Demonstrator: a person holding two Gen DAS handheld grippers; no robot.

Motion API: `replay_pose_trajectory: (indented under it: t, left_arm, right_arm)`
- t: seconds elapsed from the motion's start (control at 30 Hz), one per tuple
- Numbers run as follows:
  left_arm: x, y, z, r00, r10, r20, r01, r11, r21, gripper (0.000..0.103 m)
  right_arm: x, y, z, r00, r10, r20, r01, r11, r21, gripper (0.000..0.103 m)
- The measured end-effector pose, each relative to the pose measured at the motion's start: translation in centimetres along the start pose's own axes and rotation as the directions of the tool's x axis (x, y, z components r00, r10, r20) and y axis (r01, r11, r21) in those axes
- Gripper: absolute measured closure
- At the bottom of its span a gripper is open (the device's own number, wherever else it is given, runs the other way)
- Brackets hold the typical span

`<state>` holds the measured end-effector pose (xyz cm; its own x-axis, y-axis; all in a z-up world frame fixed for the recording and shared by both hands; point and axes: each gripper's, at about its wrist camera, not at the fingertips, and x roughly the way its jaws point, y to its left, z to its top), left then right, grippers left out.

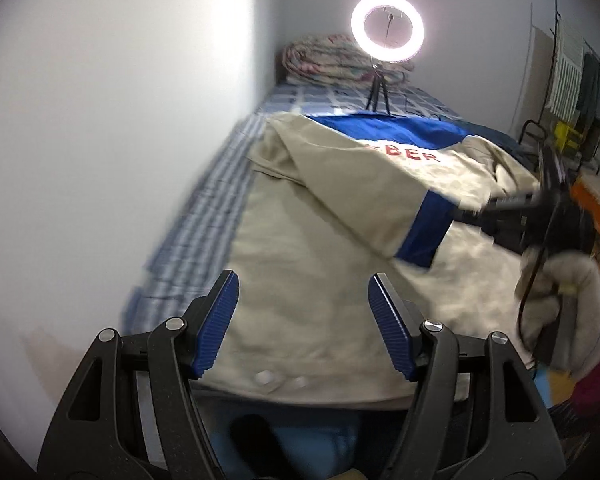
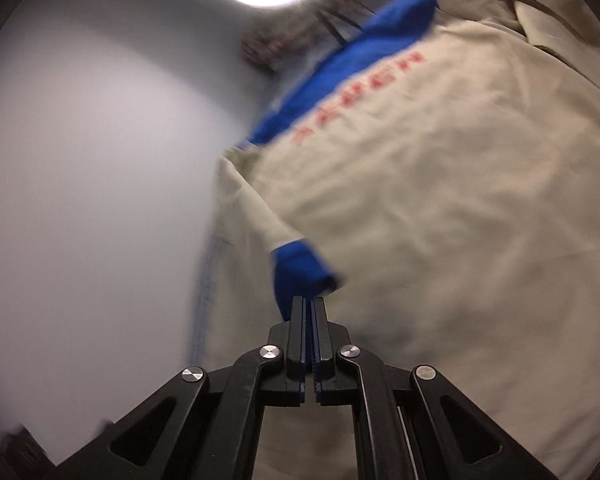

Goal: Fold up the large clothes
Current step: 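Lift the sleeve by its cuff and fold it across the jacket back with the right gripper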

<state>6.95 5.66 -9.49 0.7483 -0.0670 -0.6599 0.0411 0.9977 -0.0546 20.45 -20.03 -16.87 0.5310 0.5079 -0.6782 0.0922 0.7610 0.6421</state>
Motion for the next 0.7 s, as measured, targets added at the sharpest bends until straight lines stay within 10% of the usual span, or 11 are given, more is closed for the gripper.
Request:
replay_pose_trajectory:
  t: [0.13,0.23,0.3,0.4,0.53,0.7]
  left_arm:
    - [4.1,-0.5,1.4,0.994,-0.081,-0.079,0.076,0.995,-0.063,0.033]
    - [6.7,-0.3,1.9,0.986,-0.109,-0.124,0.093,0.988,-0.124,0.033]
    - [7.9,0.4,1.9,0.976,-0.15,-0.155,0.121,0.976,-0.183,0.033]
    - [9.8,1.1,1.8,0.966,-0.176,-0.19,0.126,0.961,-0.245,0.033]
    - [10.3,2.4,2.0,0.968,-0.159,-0.194,0.104,0.958,-0.269,0.033]
    - [9.1,4.9,2.4,0.982,-0.114,-0.153,0.065,0.953,-0.296,0.033]
  right_arm:
    - [1.1,-0.6,0.4,0.984,-0.17,-0.048,0.16,0.972,-0.174,0.095]
    - [1.1,0.1,0.9,0.979,-0.199,-0.047,0.175,0.932,-0.317,0.043]
    - [2.3,0.2,1.5,0.976,-0.206,-0.069,0.166,0.914,-0.37,0.031]
    - [5.0,-0.6,2.4,0.973,-0.186,-0.136,0.122,0.917,-0.381,0.032]
    - [8.5,-0.6,2.2,0.954,-0.096,-0.282,-0.001,0.946,-0.325,0.096]
    - [6.8,2.1,-0.1,0.937,0.152,-0.314,-0.203,0.969,-0.138,0.103]
